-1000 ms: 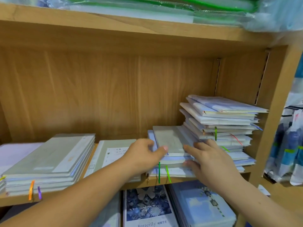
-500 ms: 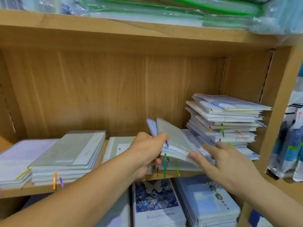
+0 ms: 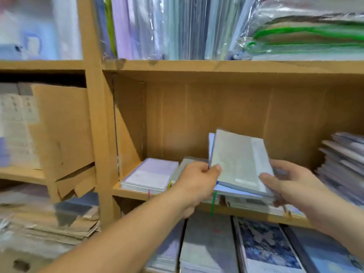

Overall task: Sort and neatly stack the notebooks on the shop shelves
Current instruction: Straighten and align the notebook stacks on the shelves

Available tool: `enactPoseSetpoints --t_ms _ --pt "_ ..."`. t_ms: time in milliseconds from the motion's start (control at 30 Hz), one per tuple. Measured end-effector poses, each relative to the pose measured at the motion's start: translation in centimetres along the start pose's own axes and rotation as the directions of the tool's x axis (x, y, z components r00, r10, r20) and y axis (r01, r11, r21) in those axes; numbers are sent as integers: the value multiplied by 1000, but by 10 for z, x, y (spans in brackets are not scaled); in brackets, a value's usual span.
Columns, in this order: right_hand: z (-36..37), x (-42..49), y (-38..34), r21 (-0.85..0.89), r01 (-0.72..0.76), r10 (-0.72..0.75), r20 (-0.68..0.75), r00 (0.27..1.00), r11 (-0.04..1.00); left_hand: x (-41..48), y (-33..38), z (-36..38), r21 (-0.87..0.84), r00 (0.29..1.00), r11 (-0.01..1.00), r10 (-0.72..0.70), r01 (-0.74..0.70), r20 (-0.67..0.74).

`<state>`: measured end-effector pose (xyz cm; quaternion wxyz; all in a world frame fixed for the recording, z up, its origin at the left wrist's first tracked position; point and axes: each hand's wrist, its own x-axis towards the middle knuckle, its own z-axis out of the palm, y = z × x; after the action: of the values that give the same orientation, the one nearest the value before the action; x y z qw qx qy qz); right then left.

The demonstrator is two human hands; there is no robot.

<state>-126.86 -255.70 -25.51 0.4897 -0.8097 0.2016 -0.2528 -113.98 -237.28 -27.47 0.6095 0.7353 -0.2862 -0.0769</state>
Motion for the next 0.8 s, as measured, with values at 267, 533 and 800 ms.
enactPoseSetpoints --t_ms 267,533,800 --pt "103 49 -29 -183 101 -93 48 994 978 44 -28 -85 263 985 965 41 5 -169" --pt "116 80 -12 -320 196 -197 29 980 927 79 -51 -95 422 986 904 124 -67 -109" --pt "96 78 5 -368 201 -140 185 973 908 73 -78 -114 575 961 780 273 -246 41"
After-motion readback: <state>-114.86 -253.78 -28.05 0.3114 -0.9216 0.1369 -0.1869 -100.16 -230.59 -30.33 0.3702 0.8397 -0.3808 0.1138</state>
